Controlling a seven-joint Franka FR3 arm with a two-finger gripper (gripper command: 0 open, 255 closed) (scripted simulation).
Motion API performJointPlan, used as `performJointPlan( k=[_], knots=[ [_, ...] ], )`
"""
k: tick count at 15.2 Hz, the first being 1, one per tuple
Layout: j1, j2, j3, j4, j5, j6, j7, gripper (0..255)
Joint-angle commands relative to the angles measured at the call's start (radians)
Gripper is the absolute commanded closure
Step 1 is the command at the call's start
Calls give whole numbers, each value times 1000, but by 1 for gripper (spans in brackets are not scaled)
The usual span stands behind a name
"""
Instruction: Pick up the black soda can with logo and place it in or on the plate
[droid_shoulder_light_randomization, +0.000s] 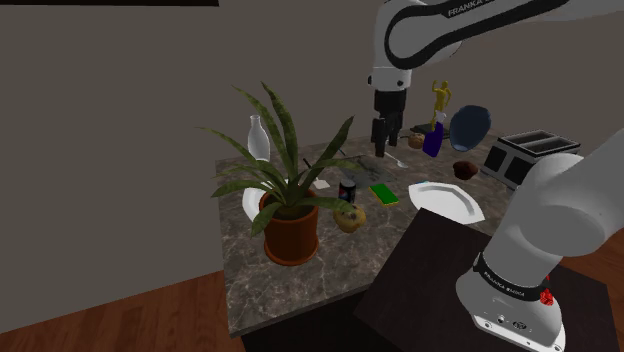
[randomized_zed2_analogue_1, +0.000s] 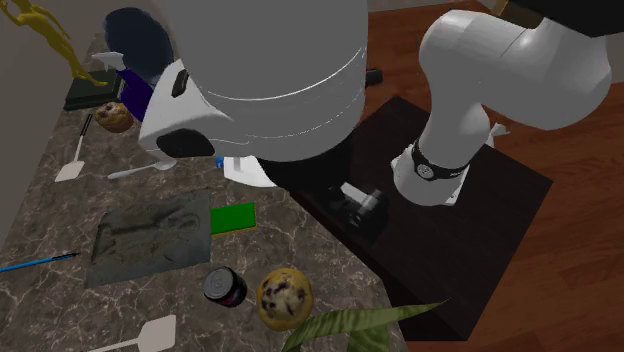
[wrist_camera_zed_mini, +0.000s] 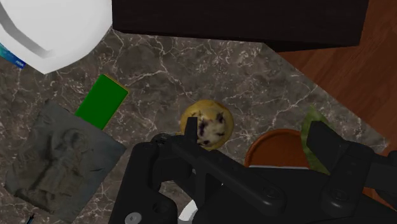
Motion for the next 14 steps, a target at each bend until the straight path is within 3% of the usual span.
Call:
performJointPlan(
  k=[1, 14],
  knots=[
    [-6, 73, -17, 2, -7, 73, -24, 0],
    [-30, 578, -84, 180, 32, 397, -171, 0]
  ],
)
